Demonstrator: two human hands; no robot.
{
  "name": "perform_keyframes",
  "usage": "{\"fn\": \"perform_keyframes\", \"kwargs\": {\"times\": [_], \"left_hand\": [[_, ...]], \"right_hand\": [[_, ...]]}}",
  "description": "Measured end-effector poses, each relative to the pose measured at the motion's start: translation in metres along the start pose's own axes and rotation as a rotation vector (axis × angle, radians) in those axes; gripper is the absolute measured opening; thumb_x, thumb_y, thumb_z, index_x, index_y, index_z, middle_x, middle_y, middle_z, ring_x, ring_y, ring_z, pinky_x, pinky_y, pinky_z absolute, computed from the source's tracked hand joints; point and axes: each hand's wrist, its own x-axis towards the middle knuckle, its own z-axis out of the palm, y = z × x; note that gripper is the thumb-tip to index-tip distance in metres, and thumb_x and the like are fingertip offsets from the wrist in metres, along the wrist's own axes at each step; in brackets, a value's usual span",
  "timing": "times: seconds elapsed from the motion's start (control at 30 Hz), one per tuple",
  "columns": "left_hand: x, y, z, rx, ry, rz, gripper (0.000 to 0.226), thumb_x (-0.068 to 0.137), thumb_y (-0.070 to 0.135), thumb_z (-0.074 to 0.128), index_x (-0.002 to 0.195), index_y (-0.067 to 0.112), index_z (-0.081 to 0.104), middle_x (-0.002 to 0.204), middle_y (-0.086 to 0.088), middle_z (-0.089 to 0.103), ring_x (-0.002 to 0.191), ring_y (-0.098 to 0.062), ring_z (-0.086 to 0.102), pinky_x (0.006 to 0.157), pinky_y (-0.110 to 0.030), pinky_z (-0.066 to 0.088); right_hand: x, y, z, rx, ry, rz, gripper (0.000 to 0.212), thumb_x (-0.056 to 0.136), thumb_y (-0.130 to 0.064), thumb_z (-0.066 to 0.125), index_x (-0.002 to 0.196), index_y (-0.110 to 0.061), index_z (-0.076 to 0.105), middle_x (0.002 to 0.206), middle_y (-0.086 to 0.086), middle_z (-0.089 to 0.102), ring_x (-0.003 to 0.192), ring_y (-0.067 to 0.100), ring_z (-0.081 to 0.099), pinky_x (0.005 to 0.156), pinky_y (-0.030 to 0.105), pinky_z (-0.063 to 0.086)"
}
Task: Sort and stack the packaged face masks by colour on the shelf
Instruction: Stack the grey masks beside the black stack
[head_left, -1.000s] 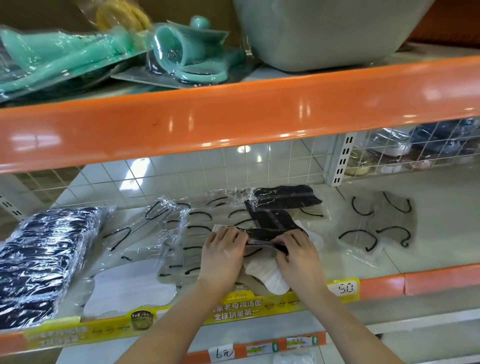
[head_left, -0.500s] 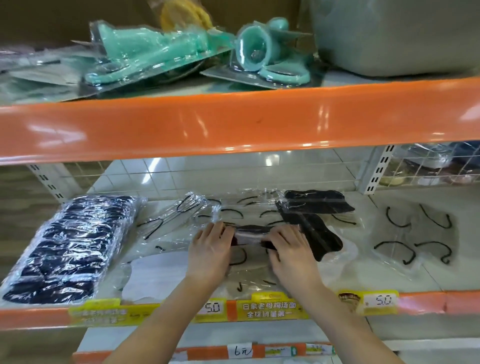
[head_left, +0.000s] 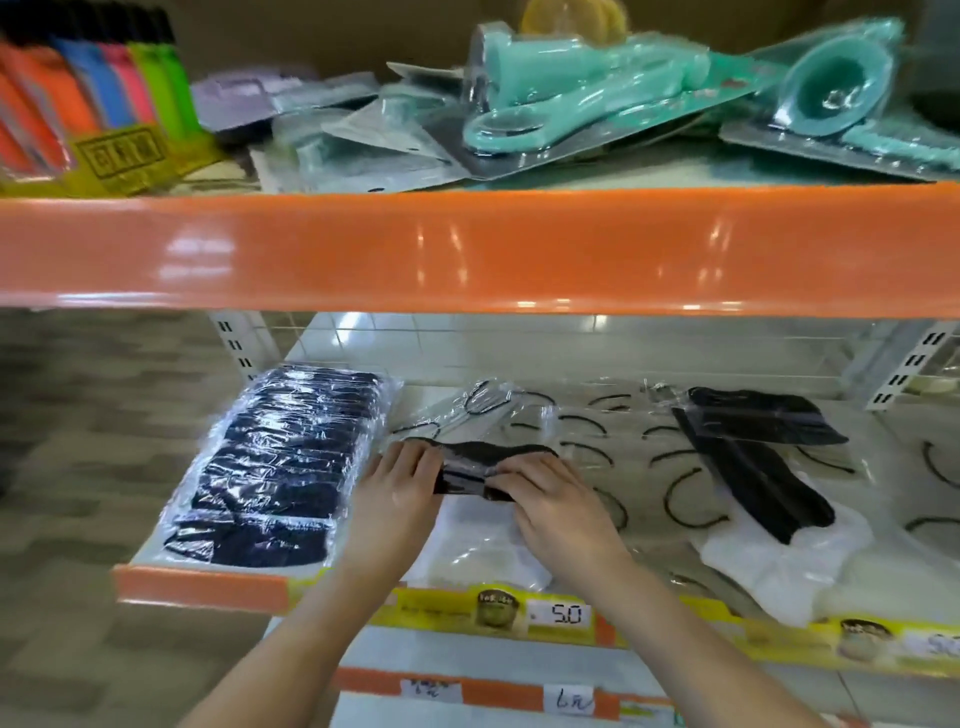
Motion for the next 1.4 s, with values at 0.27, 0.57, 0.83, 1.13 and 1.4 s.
{"fn": "perform_keyframes", "kwargs": {"times": [0.27, 0.57, 0.83, 1.13, 1.4], "left_hand": [[-0.029, -0.072, -0.021, 0.038, -0.067, -0.052, 0.015, 0.071, 0.011, 0.056, 0.083, 0.006, 0.065, 0.082, -0.006, 0.064, 0.072, -0.029, 0.061, 0.06, -0.033, 0.045], [-0.063, -0.146, -0.045, 0.057, -0.143, -0.095, 0.044, 0.053, 0.004, 0.076, 0.093, 0.008, 0.058, 0.088, -0.009, 0.062, 0.078, -0.032, 0.059, 0.065, -0.037, 0.046], [-0.09, -0.189, -0.058, 0.02, -0.068, -0.042, 0.025, 0.064, 0.012, 0.042, 0.087, 0.012, 0.052, 0.085, -0.005, 0.06, 0.079, -0.024, 0.046, 0.066, -0.033, 0.032], [-0.11, -0.209, -0.053, -0.002, -0.159, -0.05, 0.031, 0.056, 0.01, 0.038, 0.083, 0.015, 0.052, 0.084, -0.001, 0.06, 0.078, -0.023, 0.049, 0.065, -0.029, 0.029], [-0.111, -0.216, -0.046, -0.088, -0.313, -0.208, 0.04, 0.045, -0.004, 0.078, 0.074, 0.018, 0.06, 0.08, 0.008, 0.059, 0.076, -0.017, 0.053, 0.046, -0.02, 0.029]], "right_hand": [[0.03, -0.061, 0.041, 0.003, -0.086, -0.04, 0.043, 0.072, -0.015, 0.038, 0.097, -0.019, 0.072, 0.103, -0.006, 0.065, 0.095, 0.016, 0.055, 0.084, 0.025, 0.036], [0.061, -0.121, 0.078, 0.072, -0.153, -0.068, 0.043, 0.076, -0.013, 0.037, 0.104, -0.019, 0.07, 0.106, -0.005, 0.063, 0.096, 0.019, 0.059, 0.081, 0.033, 0.051], [0.064, -0.157, 0.109, 0.083, -0.176, -0.112, 0.037, 0.079, -0.01, 0.047, 0.108, -0.022, 0.066, 0.109, -0.005, 0.06, 0.101, 0.015, 0.055, 0.082, 0.03, 0.047], [0.06, -0.169, 0.134, 0.056, -0.235, -0.123, 0.035, 0.08, -0.014, 0.045, 0.106, -0.023, 0.066, 0.106, -0.009, 0.063, 0.098, 0.014, 0.059, 0.078, 0.03, 0.051], [0.056, -0.164, 0.146, 0.061, -0.246, -0.084, 0.029, 0.082, -0.015, 0.055, 0.106, -0.024, 0.068, 0.106, -0.011, 0.063, 0.1, 0.01, 0.057, 0.082, 0.028, 0.05]]}}
